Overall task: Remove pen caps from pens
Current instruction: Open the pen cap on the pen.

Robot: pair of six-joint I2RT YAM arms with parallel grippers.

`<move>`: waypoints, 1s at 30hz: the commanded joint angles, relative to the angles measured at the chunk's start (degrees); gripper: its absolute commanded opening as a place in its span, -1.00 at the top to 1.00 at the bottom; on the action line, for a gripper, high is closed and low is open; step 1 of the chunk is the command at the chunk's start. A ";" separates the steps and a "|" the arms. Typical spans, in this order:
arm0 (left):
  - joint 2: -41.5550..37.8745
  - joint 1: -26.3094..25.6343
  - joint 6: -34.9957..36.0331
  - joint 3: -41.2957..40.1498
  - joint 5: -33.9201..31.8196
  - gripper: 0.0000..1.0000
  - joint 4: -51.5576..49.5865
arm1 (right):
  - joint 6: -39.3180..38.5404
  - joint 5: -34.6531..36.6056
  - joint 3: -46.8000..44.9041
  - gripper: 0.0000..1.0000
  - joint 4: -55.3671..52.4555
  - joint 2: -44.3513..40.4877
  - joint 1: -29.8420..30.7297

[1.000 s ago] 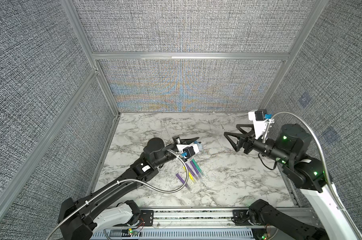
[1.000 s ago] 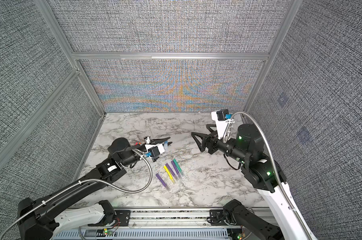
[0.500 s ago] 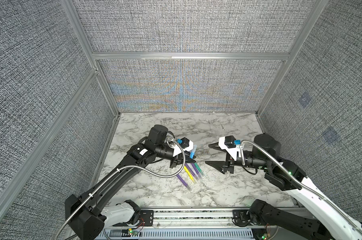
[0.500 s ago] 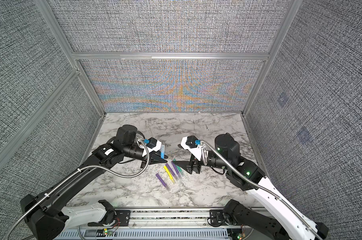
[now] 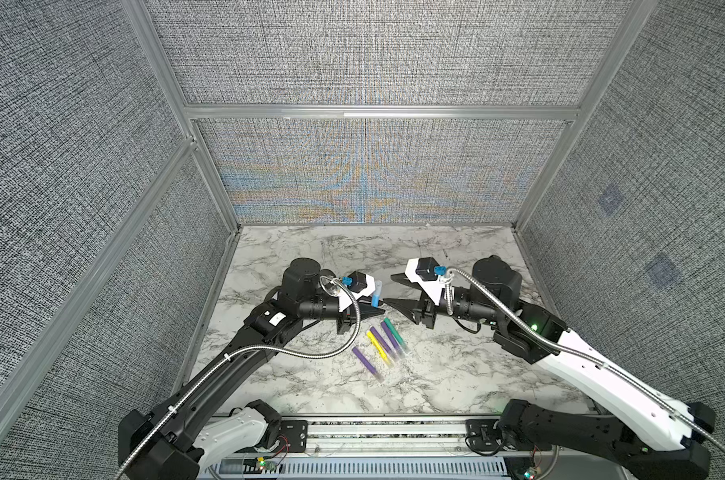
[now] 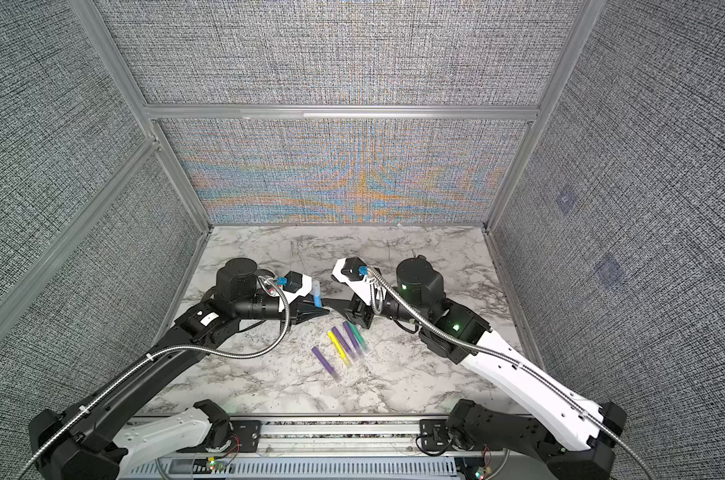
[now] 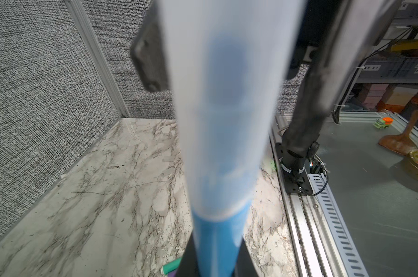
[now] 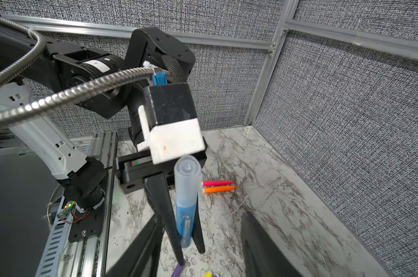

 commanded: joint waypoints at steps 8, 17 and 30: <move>0.12 0.42 -1.03 -0.86 0.06 1.00 4.79 | 2.85 -0.75 2.81 0.09 6.92 5.77 0.84; -1.54 0.58 -1.69 -2.06 -0.75 1.00 6.22 | 4.08 1.31 2.88 1.00 7.77 6.14 0.80; 0.08 4.09 -7.93 -9.46 2.52 1.00 16.65 | 9.17 13.78 -6.33 1.00 26.57 -3.37 -0.95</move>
